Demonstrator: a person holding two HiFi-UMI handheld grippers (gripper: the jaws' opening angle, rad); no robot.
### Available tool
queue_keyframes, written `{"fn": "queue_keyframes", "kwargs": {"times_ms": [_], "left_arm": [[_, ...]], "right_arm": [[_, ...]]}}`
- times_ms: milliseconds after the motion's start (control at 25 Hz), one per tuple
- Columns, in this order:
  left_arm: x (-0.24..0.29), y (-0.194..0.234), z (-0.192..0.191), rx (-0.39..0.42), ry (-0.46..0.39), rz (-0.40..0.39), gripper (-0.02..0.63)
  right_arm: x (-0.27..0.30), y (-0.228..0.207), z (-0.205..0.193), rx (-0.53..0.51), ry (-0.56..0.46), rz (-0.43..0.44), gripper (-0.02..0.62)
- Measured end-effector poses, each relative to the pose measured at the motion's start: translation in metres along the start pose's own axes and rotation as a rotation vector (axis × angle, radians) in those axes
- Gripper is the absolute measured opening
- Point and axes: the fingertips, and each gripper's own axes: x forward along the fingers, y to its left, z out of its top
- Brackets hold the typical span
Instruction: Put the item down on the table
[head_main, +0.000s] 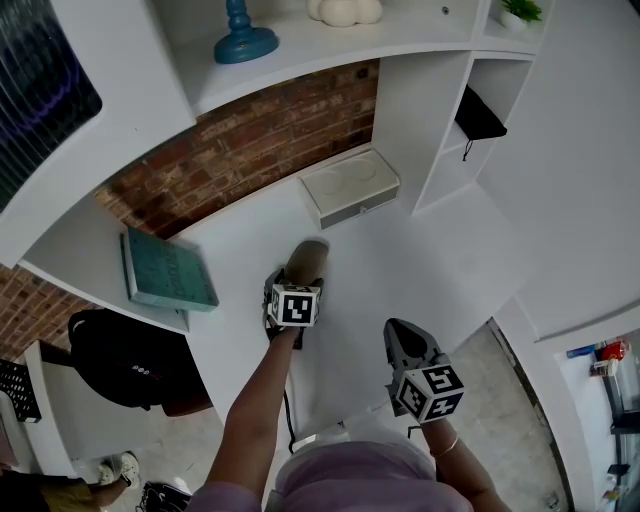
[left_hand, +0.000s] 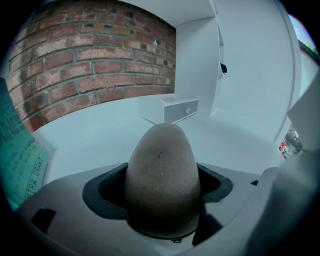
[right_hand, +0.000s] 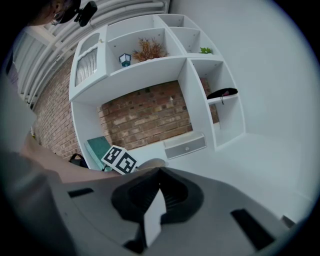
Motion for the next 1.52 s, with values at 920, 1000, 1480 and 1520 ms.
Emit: {"fn": "queue_keyframes", "kwargs": {"times_ms": [920,1000,1480,1520], "left_arm": [[-0.091,0.009,0.019,-0.079,-0.223,0.021,0.316],[-0.1,0.01,0.015,-0.087,-0.232,0.027,0.284],[-0.149,0.01,-0.008,-0.129,-0.295,0.032,0.159],[-0.153,0.009,-0.009,-0.13,-0.301,0.032,0.15]], "right_arm": [[-0.008,0.03,0.003,-0.019,-0.029,0.052,0.002],[-0.009,0.033,0.002,-0.021,-0.031,0.056,0.002],[-0.022,0.05,0.0,-0.032,-0.044,0.067,0.002],[-0.023,0.051,0.0,-0.032,-0.045,0.067,0.002]]}}
